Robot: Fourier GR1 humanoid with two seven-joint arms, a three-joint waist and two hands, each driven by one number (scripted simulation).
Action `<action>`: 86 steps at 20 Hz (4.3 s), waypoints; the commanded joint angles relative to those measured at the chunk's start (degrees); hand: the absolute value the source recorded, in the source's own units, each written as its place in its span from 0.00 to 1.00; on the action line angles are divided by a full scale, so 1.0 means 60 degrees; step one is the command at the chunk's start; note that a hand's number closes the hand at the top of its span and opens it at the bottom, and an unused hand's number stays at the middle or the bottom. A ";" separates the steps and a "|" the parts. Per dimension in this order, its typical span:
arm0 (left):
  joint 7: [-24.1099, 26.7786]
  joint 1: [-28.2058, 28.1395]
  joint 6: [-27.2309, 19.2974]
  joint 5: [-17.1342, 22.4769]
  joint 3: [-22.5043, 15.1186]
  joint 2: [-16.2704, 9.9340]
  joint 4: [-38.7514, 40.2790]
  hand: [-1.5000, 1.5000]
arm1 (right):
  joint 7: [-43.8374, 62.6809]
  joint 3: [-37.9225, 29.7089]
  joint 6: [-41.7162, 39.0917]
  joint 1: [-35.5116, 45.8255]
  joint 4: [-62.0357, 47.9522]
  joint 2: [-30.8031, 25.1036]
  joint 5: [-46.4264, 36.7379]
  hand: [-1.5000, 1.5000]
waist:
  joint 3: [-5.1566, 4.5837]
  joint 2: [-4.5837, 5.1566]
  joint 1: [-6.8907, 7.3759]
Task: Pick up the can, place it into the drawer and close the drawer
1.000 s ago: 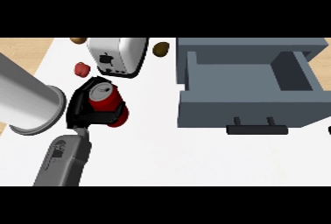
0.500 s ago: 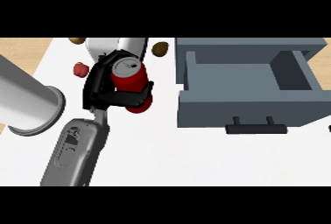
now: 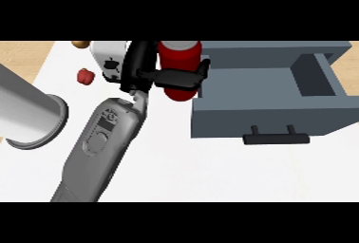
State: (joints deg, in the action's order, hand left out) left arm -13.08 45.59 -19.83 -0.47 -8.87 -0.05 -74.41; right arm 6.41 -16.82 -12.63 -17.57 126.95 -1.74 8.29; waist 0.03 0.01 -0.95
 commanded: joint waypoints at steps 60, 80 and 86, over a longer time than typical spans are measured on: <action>0.2071 0.6399 -0.3724 0.5065 -0.4452 0.0008 0.9055 0.00 | 0.0361 0.0280 0.0209 0.1995 -0.0884 -0.0416 -0.0561 0.00 | 0.0027 0.0297 -0.1149; 0.3109 0.5977 -0.4142 0.6587 -0.4188 0.0008 0.8606 0.00 | -0.0690 0.1251 0.0058 0.2189 0.0115 -0.1380 -0.3540 0.00 | 0.0008 0.0272 -0.0867; 0.3799 0.5900 -0.4503 0.6783 -0.4200 0.0008 0.8343 0.00 | -0.0072 0.1914 0.0242 0.2987 0.0238 -0.1912 -0.5349 0.00 | -0.0009 0.0212 -0.0554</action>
State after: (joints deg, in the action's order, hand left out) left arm 6.71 81.96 -46.04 39.39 -34.36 0.00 -23.61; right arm 3.86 -8.59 -11.28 -1.34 127.01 -11.43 -16.90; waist 0.06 1.42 -5.21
